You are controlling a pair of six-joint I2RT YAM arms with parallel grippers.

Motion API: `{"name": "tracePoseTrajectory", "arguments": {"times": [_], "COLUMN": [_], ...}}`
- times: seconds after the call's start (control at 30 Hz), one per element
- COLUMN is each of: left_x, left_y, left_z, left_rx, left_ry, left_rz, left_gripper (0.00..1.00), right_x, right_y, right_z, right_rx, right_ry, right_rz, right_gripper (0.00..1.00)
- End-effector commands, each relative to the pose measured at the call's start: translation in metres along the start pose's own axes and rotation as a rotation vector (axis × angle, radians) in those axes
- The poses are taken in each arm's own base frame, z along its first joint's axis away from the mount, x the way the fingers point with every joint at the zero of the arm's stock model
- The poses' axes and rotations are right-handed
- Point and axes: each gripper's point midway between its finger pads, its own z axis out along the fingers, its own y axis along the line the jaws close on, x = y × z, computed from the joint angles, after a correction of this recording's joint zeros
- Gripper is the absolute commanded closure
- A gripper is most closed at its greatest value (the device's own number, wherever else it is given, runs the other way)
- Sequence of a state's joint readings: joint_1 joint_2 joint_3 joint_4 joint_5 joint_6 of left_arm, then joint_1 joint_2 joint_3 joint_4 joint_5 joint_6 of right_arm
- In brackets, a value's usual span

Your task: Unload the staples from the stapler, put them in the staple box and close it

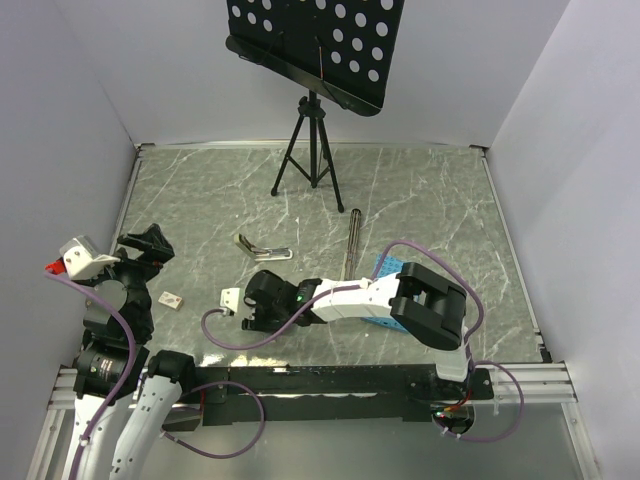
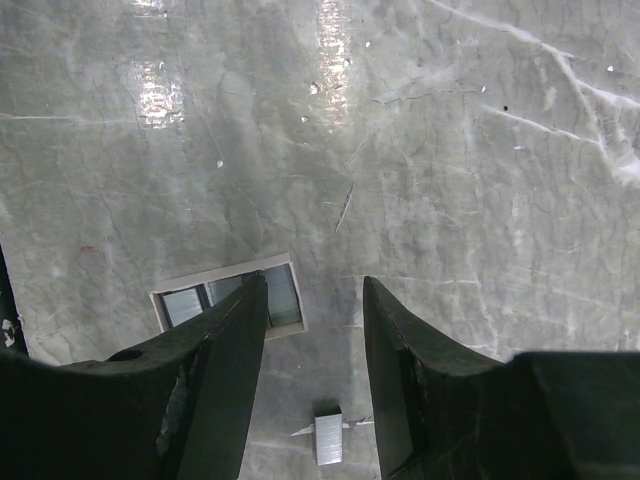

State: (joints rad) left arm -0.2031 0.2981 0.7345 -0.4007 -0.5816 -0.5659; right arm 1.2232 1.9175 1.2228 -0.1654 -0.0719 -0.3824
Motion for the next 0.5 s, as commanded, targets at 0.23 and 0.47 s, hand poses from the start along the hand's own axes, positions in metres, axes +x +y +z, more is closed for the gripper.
{"name": "tracePoseTrajectory", "arguments": {"times": [0.23, 0.47], "left_x": [-0.005, -0.005], "left_y": [-0.003, -0.003], "left_z": [0.003, 0.003], "left_rx": [0.004, 0.003], "left_ry": [-0.025, -0.023], "left_rz": [-0.018, -0.019], "left_gripper": [0.03, 0.03], "right_x": [-0.012, -0.022], "right_y": [0.002, -0.002], "right_z": [-0.008, -0.017], "right_rx": [-0.034, -0.019], "right_ry": [-0.038, -0.070], "right_rz": [-0.002, 0.015], "right_gripper": [0.49, 0.49]}}
